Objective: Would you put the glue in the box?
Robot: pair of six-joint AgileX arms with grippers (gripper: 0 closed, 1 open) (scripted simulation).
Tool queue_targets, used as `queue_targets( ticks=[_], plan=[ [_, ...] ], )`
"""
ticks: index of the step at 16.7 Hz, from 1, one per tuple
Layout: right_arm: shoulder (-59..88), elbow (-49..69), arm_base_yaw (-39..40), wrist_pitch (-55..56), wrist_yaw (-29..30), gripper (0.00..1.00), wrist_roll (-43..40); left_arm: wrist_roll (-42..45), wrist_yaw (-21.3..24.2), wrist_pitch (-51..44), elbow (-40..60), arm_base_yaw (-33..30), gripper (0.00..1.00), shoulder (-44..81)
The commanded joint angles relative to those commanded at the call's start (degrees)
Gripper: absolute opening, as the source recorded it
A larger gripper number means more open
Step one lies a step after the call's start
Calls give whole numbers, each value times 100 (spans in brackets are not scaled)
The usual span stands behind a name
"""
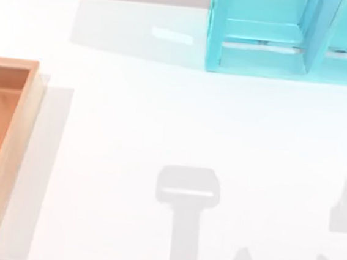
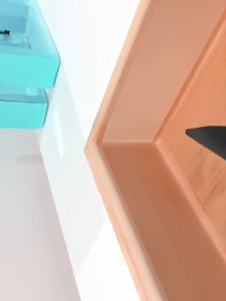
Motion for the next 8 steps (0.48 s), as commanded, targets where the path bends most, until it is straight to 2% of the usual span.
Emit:
queue_targets(
  ticks=[2, 8],
  plan=[
    [0, 0, 0, 0, 0, 100, 0, 0, 0, 0, 0, 0, 98, 0],
    [0, 0, 0, 0, 0, 100, 0, 0, 0, 0, 0, 0, 100, 0]
  ],
)
